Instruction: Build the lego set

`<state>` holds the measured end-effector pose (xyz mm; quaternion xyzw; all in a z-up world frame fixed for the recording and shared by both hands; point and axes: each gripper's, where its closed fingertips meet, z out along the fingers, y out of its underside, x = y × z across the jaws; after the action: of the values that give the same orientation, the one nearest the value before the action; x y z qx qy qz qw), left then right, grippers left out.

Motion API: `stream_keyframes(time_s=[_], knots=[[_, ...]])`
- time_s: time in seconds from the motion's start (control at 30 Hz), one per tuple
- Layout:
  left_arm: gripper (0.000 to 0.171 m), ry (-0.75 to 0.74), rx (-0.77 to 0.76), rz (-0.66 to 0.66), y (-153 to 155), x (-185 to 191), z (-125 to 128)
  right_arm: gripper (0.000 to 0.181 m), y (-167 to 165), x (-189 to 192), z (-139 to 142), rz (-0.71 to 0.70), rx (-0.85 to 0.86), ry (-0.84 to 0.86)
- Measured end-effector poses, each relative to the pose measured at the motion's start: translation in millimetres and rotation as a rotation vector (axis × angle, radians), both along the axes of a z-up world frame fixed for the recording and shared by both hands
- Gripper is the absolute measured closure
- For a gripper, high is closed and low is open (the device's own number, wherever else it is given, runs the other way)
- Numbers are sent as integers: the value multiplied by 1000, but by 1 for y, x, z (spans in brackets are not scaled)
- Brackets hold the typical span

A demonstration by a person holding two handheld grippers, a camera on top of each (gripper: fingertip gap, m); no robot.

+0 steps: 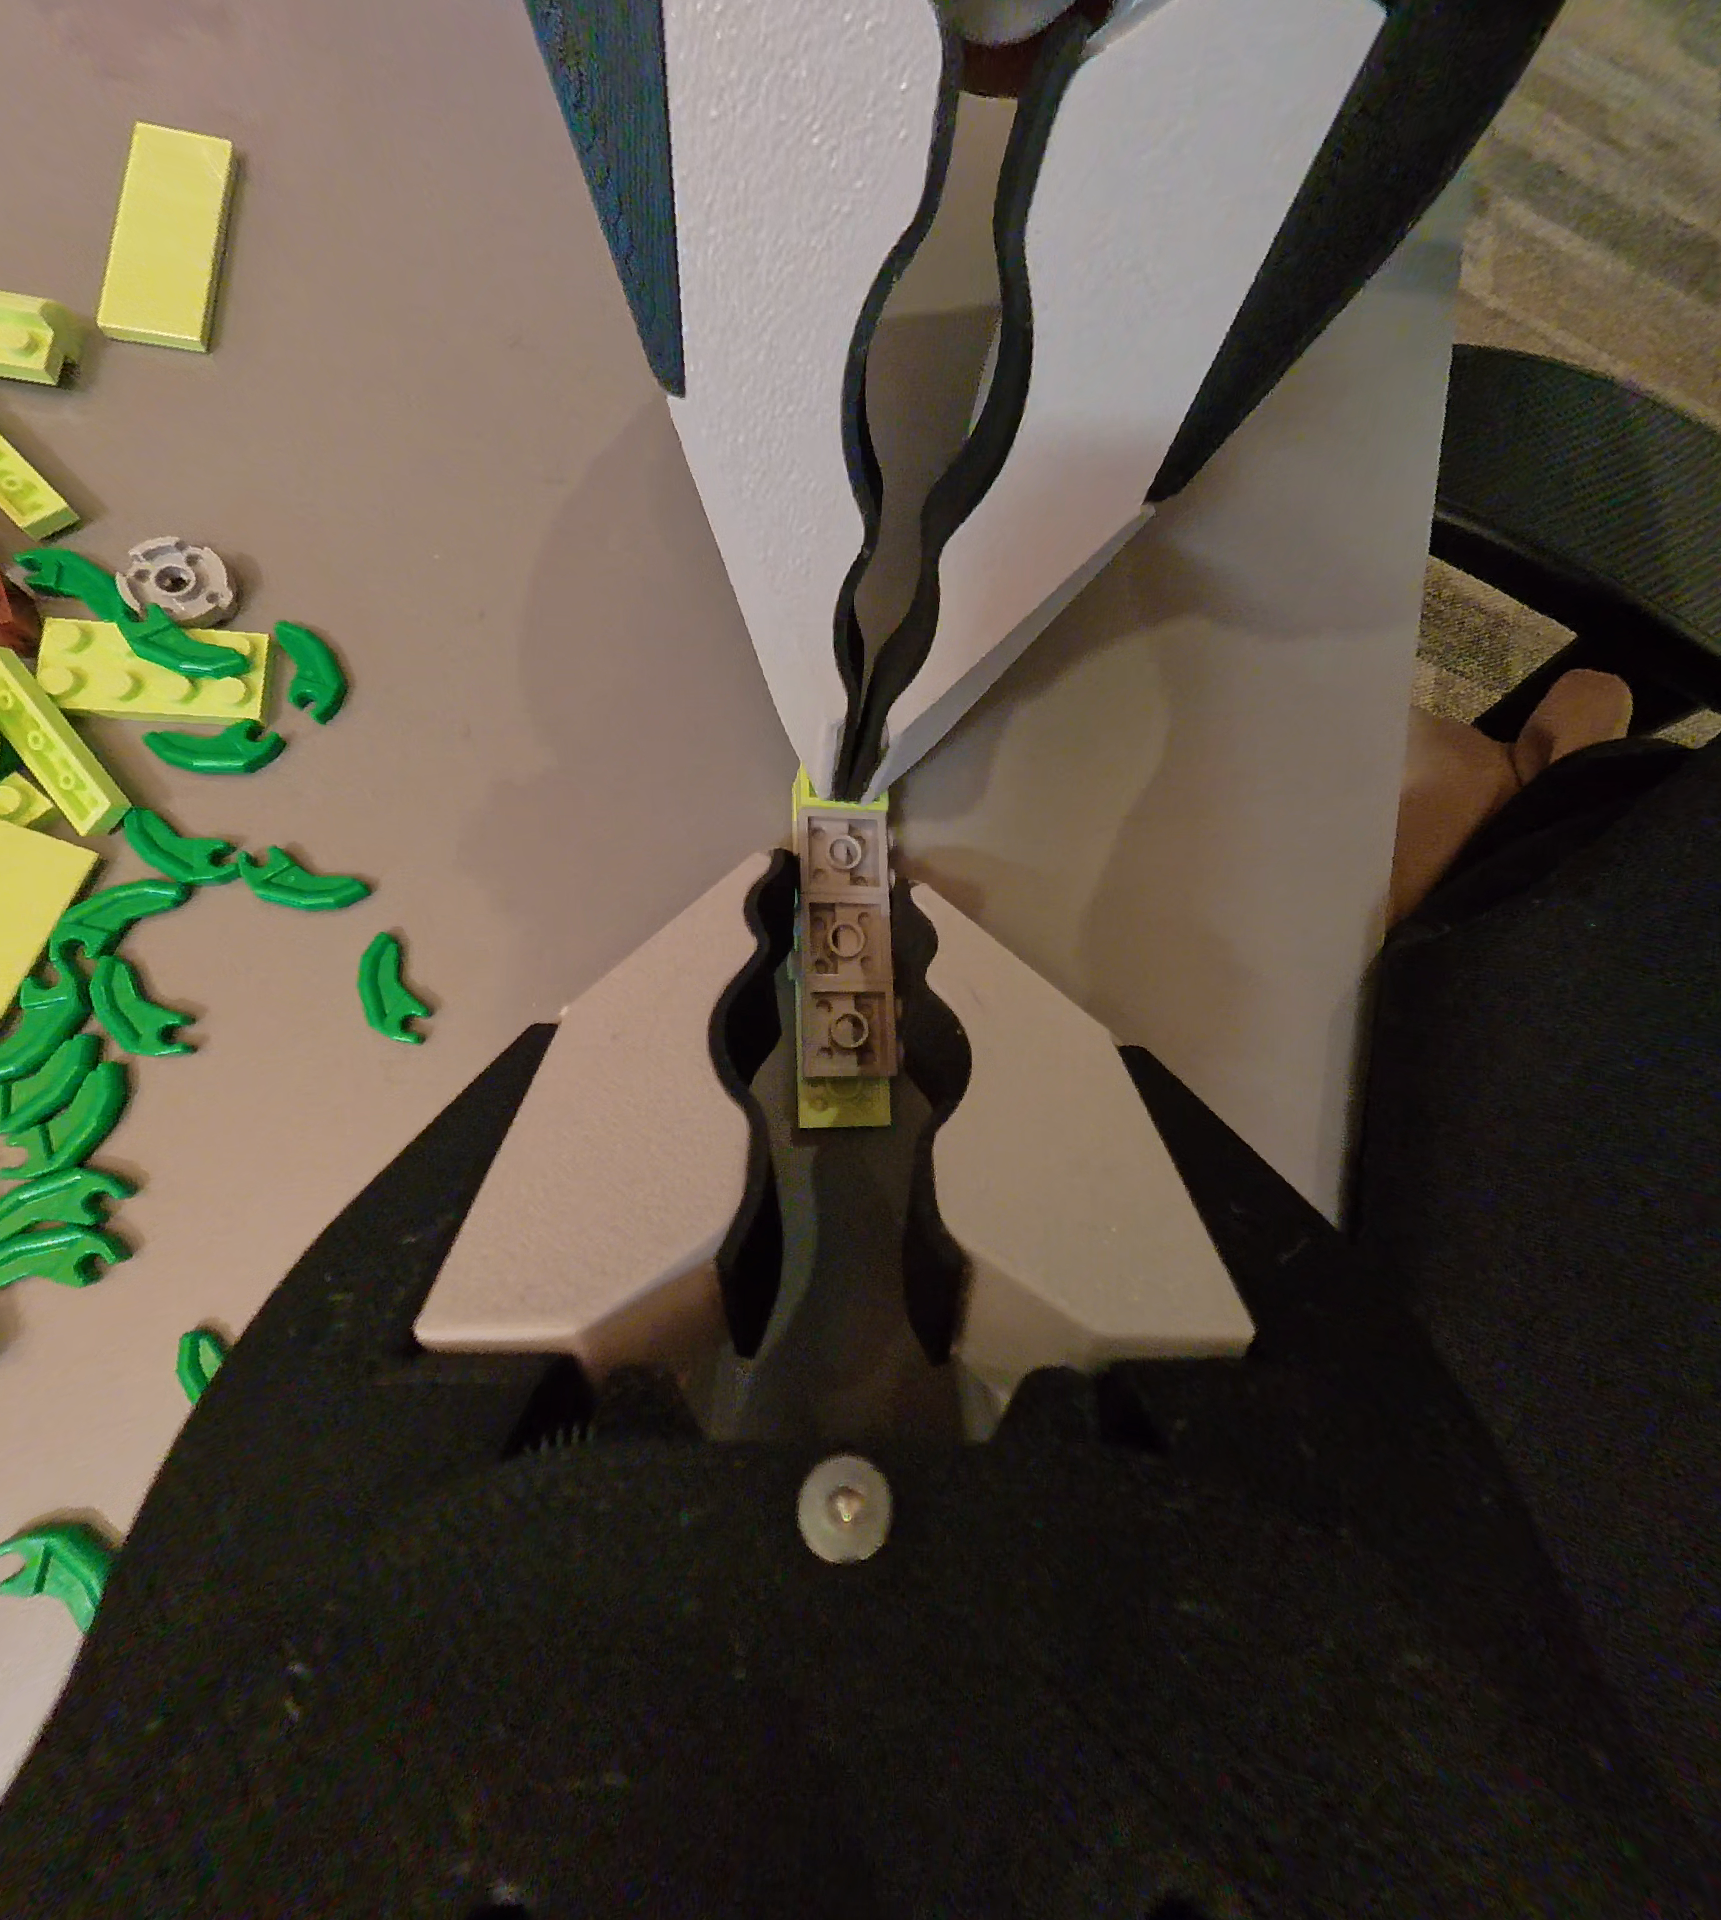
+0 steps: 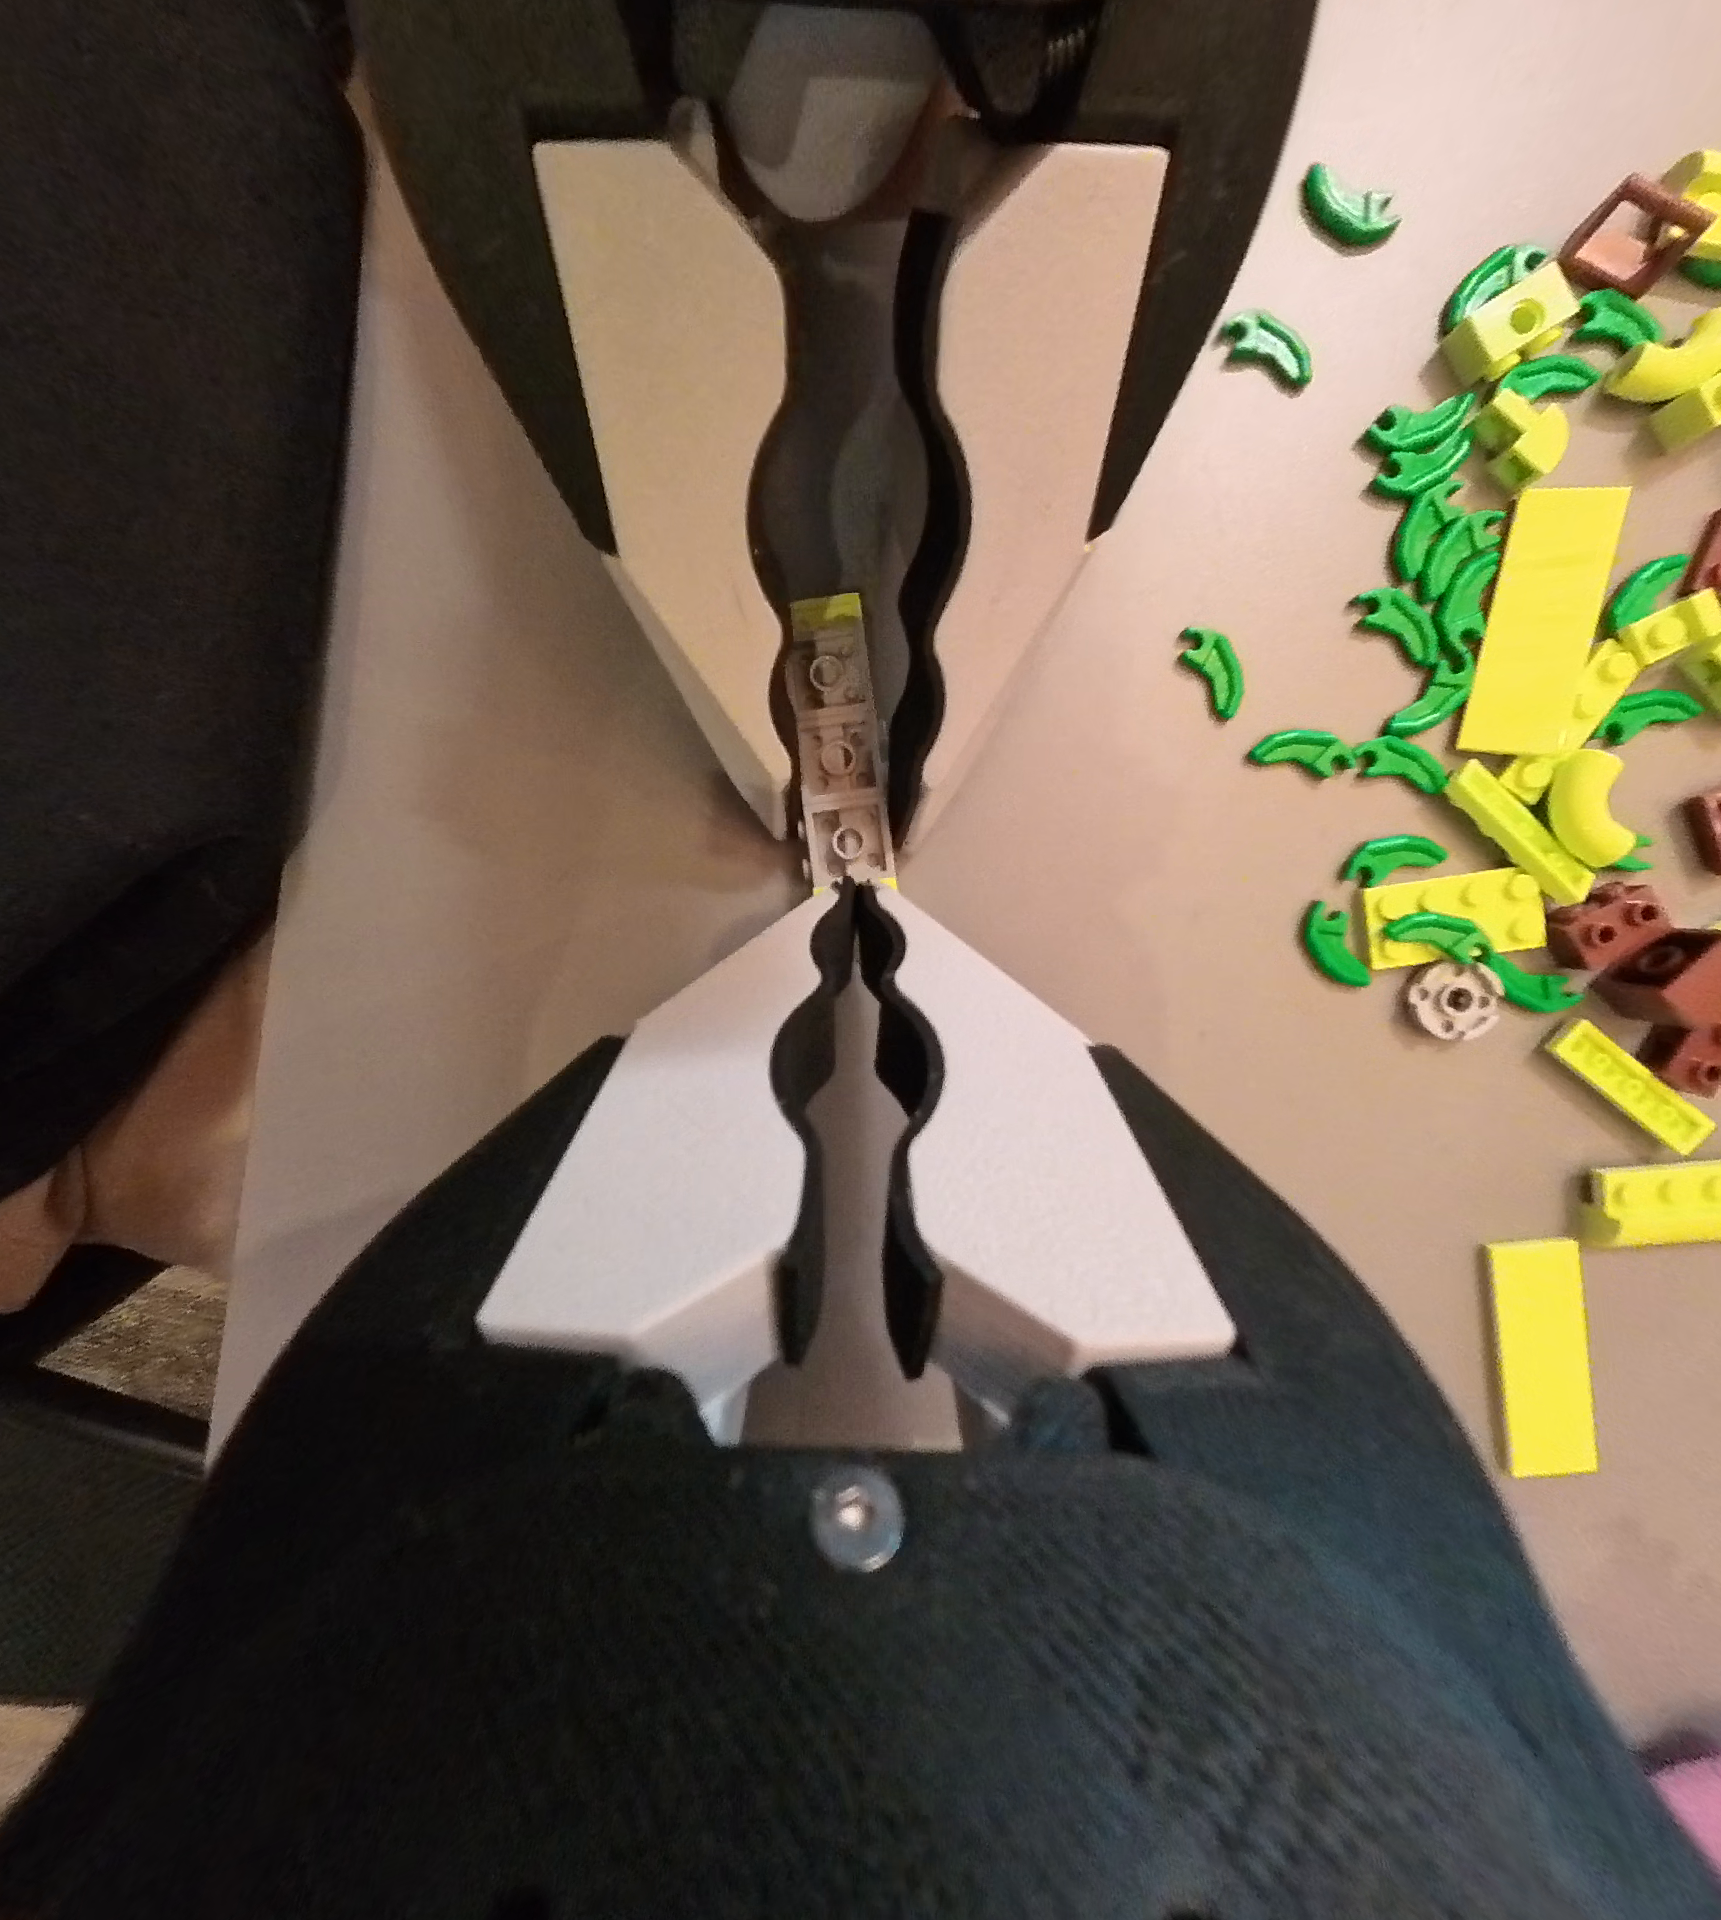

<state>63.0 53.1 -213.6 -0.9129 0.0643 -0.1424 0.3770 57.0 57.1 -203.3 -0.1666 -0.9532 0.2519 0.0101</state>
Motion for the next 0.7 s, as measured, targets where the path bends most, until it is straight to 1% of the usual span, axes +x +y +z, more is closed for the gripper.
stream_keyframes(time_s=[0.3, 0.43, 0.6, 0.7], knots=[[156, -2, 0, 0, 0, 0, 0, 181, 1, 1, -2, 45, 19, 6], [156, -10, -1, 0, 0, 0, 0, 181, 1, 1, -2, 53, -26, 2], [156, -9, -1, 0, 0, 0, 0, 181, 0, 0, -2, 16, -69, 33], [156, -5, -1, 0, 0, 0, 0, 181, 2, 0, 1, -61, -111, 25]])
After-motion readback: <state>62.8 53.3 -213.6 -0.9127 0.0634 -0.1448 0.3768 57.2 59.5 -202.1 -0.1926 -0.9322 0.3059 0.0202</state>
